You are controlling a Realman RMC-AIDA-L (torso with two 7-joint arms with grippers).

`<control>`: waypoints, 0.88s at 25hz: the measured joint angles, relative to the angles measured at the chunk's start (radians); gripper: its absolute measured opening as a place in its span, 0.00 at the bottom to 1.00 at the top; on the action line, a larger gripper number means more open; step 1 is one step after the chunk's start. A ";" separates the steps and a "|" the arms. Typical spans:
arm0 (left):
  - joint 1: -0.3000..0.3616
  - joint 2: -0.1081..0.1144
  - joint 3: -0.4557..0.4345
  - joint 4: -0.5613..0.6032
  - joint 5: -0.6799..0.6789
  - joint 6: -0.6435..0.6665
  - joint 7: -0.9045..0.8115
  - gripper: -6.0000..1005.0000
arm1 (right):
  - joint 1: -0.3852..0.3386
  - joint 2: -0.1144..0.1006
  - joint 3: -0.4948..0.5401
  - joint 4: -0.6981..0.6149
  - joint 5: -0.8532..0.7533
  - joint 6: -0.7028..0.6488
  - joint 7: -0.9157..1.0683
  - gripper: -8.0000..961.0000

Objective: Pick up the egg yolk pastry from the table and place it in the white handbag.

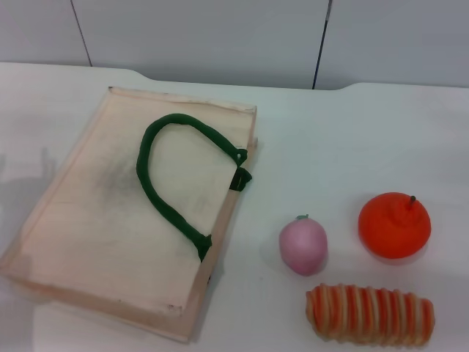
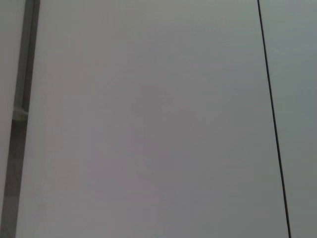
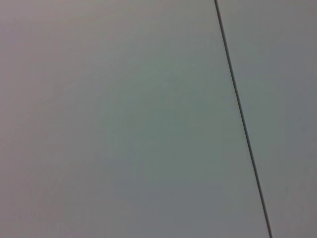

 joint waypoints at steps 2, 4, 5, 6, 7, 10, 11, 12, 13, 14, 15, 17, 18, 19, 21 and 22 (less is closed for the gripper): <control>0.002 0.001 0.000 0.004 0.000 0.000 0.000 0.71 | 0.000 0.000 0.001 0.004 0.000 0.001 0.000 0.92; 0.004 0.002 0.000 0.006 -0.001 0.003 0.000 0.71 | 0.000 0.000 0.001 0.004 0.000 0.003 0.000 0.92; 0.004 0.002 0.000 0.006 -0.001 0.003 0.000 0.71 | -0.001 0.000 0.001 0.004 -0.001 0.005 0.000 0.92; 0.003 0.002 0.002 0.007 -0.001 0.006 0.000 0.71 | -0.001 0.000 0.001 0.004 -0.001 0.006 0.002 0.92; 0.003 0.002 0.002 0.007 -0.001 0.006 0.000 0.71 | -0.002 0.000 0.001 0.005 -0.001 0.007 0.004 0.92; 0.003 0.002 0.004 0.007 0.002 0.011 0.000 0.71 | -0.003 0.000 0.002 0.005 -0.001 0.008 0.006 0.92; 0.003 0.002 0.004 0.007 0.003 0.012 0.000 0.71 | -0.004 0.000 0.002 0.005 -0.001 0.009 0.006 0.92; 0.002 0.003 0.003 0.008 0.003 0.012 0.000 0.71 | -0.004 0.000 0.002 0.005 -0.001 0.009 0.007 0.92; 0.002 0.003 0.003 0.008 0.003 0.012 0.000 0.71 | -0.004 0.000 0.002 0.005 -0.001 0.009 0.007 0.92; 0.002 0.003 0.003 0.008 0.003 0.012 0.000 0.71 | -0.004 0.000 0.002 0.005 -0.001 0.009 0.007 0.92; 0.002 0.004 0.003 0.008 0.003 0.012 0.000 0.71 | -0.004 0.000 0.002 0.005 -0.001 0.009 0.008 0.92; 0.001 0.004 0.004 0.008 0.003 0.012 0.000 0.71 | -0.004 0.000 0.003 0.006 -0.001 0.009 0.008 0.92; 0.001 0.004 0.004 0.008 0.004 0.012 0.000 0.71 | -0.004 0.000 0.003 0.005 -0.001 0.010 0.008 0.92; 0.001 0.004 0.004 0.008 0.004 0.012 0.000 0.71 | -0.004 0.000 0.003 0.006 -0.001 0.010 0.008 0.92; 0.001 0.004 0.004 0.008 0.004 0.012 0.000 0.71 | -0.004 0.000 0.003 0.006 -0.001 0.011 0.008 0.92; 0.001 0.004 0.004 0.008 0.004 0.012 0.000 0.71 | -0.004 0.000 0.003 0.006 -0.001 0.011 0.008 0.92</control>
